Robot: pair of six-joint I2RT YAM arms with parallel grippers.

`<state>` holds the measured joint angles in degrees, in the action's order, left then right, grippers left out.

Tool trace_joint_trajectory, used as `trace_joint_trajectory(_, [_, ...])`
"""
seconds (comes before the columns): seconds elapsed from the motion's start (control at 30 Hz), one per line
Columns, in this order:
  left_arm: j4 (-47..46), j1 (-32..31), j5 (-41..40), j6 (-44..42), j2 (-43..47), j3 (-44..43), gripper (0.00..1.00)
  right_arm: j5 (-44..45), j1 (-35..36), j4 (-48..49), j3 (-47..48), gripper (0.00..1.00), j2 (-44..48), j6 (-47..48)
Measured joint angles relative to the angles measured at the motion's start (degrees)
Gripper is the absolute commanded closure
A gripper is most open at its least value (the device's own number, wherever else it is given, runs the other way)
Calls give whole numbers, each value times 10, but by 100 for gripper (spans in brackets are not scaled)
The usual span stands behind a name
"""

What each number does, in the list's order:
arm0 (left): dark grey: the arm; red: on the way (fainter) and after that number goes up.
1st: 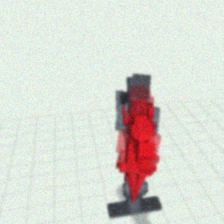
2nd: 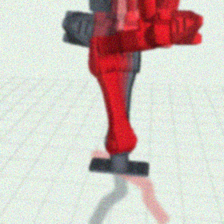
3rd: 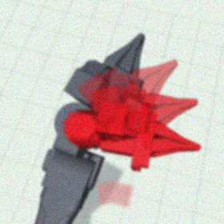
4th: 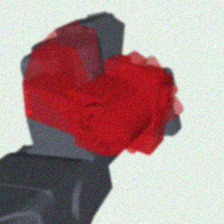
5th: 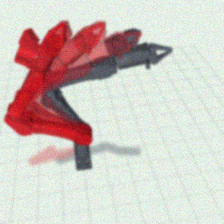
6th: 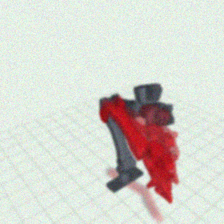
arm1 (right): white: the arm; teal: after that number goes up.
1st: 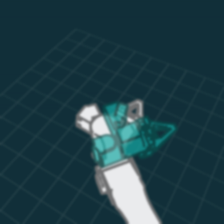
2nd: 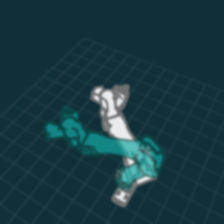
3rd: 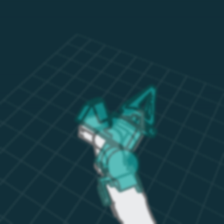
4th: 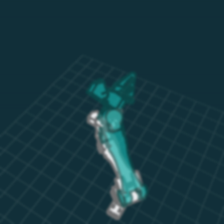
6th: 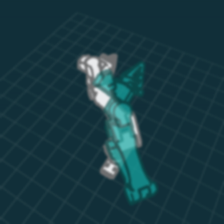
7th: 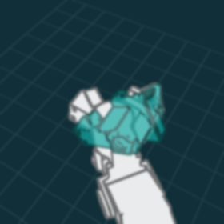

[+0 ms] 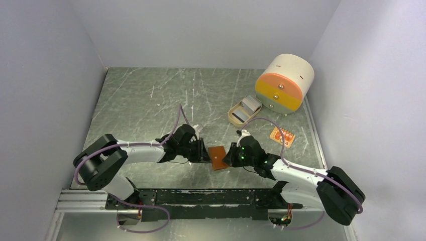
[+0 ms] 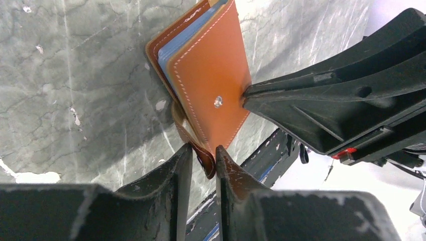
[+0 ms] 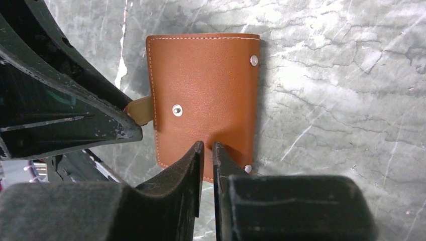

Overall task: Put the credit cards into the card holder
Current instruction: Close the card holder at the center of the board.

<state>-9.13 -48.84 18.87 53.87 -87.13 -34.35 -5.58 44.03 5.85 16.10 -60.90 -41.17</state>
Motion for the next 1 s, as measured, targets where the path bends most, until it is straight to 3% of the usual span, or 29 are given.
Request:
trace_joint_trajectory(0.27, [-18, 7, 10, 10, 5, 14, 65, 6, 9, -2, 18, 83, -31, 12])
trace_joint_trajectory(0.67, [-36, 8, 14, 10, 8, 20, 68, 19, 11, -15, 38, 83, -39, 23])
trace_joint_trajectory(0.8, [-37, 8, 14, 9, 8, 20, 60, 18, 14, -5, 39, 84, -59, 24])
trace_joint_trajectory(1.0, [-49, 8, 13, 7, 26, 26, 68, 15, 16, 22, 40, 84, -78, 23])
